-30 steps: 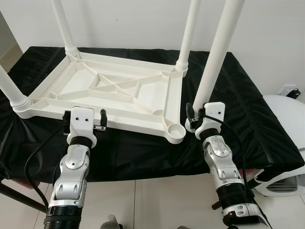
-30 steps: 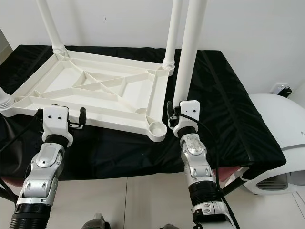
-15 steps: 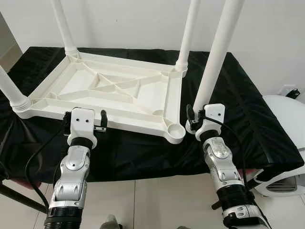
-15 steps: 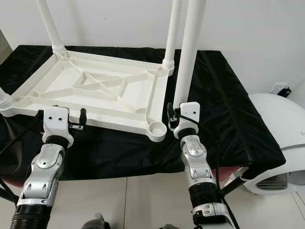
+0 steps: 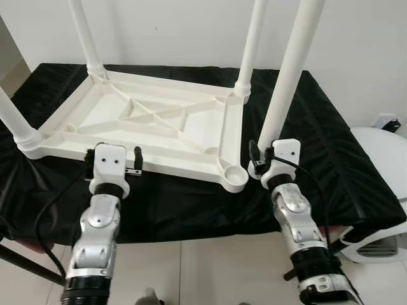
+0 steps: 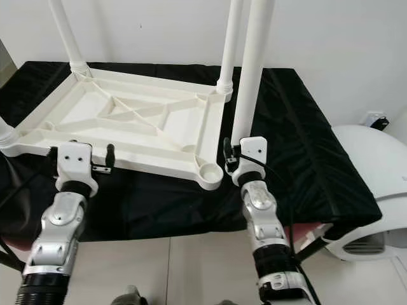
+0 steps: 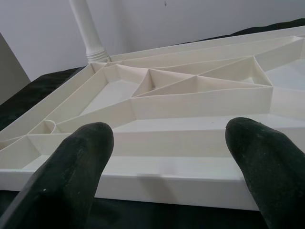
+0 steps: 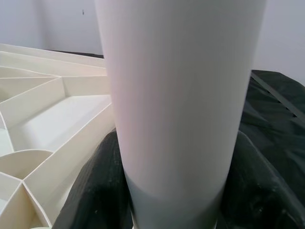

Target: Building children table

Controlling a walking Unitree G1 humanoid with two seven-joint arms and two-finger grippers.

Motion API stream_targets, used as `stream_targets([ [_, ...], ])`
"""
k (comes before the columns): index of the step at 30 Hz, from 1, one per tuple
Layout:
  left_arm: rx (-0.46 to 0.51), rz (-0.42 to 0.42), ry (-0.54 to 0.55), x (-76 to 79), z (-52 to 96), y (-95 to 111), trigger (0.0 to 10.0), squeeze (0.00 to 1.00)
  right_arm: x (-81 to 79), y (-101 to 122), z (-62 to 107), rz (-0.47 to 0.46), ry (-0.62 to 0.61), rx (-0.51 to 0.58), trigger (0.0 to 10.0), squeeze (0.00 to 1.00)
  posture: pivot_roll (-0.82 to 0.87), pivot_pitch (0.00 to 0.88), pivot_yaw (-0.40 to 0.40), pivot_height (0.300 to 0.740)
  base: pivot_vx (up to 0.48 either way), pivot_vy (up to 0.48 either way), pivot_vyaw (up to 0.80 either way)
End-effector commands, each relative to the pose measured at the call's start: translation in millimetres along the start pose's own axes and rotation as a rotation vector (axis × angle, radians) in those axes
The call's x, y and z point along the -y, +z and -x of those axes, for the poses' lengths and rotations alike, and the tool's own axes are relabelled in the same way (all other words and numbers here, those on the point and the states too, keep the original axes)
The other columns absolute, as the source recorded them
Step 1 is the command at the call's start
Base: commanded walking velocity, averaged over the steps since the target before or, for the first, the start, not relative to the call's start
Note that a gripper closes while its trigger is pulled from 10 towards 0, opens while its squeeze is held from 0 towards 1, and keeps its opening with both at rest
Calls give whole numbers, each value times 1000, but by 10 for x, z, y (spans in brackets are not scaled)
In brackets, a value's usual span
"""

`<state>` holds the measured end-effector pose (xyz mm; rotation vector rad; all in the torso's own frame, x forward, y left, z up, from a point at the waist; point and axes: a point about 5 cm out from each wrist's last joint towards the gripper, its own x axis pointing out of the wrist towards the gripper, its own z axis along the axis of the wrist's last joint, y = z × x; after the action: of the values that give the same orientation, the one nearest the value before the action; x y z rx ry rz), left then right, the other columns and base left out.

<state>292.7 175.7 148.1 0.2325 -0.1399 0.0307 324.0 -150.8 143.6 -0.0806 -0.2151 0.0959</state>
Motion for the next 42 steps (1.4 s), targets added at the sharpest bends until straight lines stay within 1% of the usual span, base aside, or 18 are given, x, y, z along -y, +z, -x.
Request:
stream_targets([
  [1,-15,0,74,-24,11,-41,10000,0,5,-12,3,-4,-10,3,10000,0,85,91,-37,740,0,0,0],
  [42,-4,-3,85,-40,17,-18,10000,0,-4,-3,-12,-6,-4,7,10000,0,93,91,-43,740,0,0,0],
])
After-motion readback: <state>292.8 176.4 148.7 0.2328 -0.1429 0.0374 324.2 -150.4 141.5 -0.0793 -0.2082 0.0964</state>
